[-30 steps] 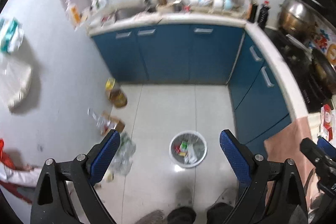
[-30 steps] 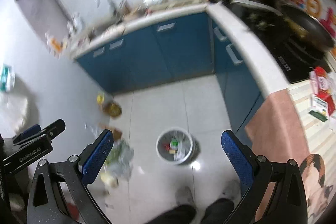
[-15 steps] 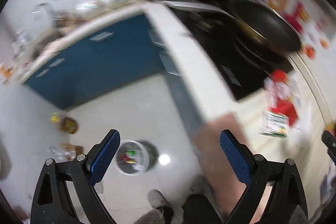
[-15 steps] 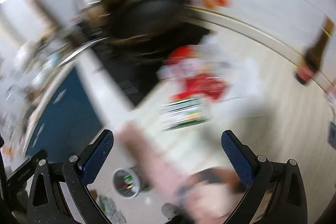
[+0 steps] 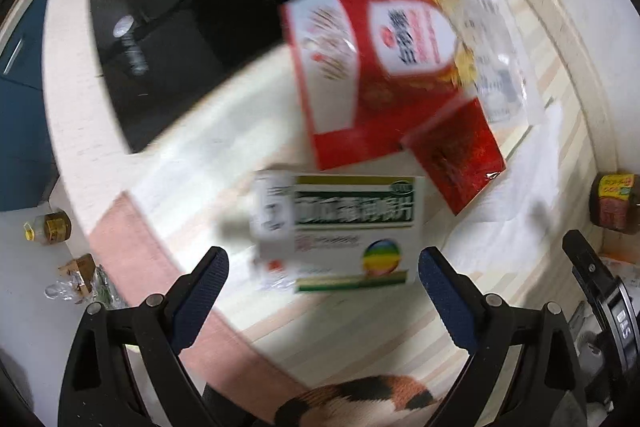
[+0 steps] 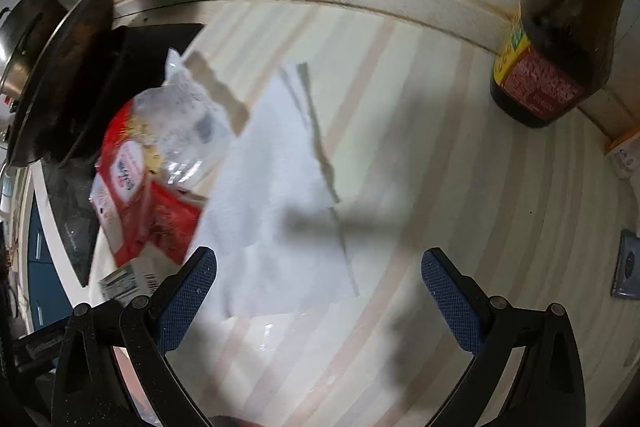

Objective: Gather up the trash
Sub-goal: 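Grasp the green-white lozenge box with the left tool while the right tool grasps the white paper towel, then carry the lozenge box and paper towel over the trash bin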

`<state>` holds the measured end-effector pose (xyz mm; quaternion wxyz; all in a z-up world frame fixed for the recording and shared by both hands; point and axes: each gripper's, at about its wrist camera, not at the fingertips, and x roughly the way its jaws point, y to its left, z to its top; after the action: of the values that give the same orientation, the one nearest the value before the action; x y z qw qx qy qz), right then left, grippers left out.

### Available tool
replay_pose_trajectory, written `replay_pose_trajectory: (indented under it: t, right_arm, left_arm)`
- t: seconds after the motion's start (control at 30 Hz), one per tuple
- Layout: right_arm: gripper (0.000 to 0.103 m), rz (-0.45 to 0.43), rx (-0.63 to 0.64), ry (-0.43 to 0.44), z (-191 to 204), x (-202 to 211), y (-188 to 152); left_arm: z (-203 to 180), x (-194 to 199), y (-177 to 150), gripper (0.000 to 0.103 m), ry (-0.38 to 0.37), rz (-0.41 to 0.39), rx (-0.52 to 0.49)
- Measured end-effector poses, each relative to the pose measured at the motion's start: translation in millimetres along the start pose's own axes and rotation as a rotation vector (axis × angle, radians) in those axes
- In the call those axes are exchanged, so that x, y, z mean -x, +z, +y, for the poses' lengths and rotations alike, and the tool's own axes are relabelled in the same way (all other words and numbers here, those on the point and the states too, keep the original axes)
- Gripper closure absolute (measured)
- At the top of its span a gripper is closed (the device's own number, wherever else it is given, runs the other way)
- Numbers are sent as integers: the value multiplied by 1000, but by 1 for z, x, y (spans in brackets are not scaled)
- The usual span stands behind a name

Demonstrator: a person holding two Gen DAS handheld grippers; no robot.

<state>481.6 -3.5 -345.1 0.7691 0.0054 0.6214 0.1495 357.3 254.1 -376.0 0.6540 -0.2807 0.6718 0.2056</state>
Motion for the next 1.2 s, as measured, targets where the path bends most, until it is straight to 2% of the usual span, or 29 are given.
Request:
replay_pose_trajectory:
  t: [0.2,0.4,0.53,0.67,0.7,0.73,0.77,0.8,0.83,0.87,1.0,1.07,1.2]
  right_arm:
    - [0,21,10,10,-7,-10,3]
    - [0,23,27,46,2,-17,8]
    - [0,8,63,84,24,-25,14]
    - [2,-5,147,55,54,-34,14]
    - [6,-5,182,33,64,-40,11]
    - [22,-2,202,20,69,-44,9]
    - [32,-22,241,-24,76,-46,4]
    - [46,-44,264,-44,80,-46,1]
    - [73,-77,290,-90,84,-45,-4]
    - [93,-83,285,-86,83,-44,-6]
    - [95,-80,199,-31,64,-33,-16]
    - [95,-96,183,-5,55,-16,-24]
    - [95,-144,246,38,63,29,-48]
  left_arm:
    - [-17,-26,3,6,70,47,2]
    - [-21,-19,-4,8,117,-23,-9]
    - [-17,-7,-11,8,145,-66,-15]
    - [-5,4,-20,8,182,-105,3]
    - [-3,6,-18,8,188,-106,12]
    - [1,5,-20,8,191,-106,21]
    - [4,4,-20,8,192,-105,27]
    - [7,3,-23,8,187,-103,39]
    - [10,4,-26,8,182,-104,45]
    - [13,5,-29,8,179,-107,49]
    - [21,17,-39,8,156,-141,59]
    - [38,26,-47,8,141,-160,59]
    - [56,54,-64,8,95,-213,71]
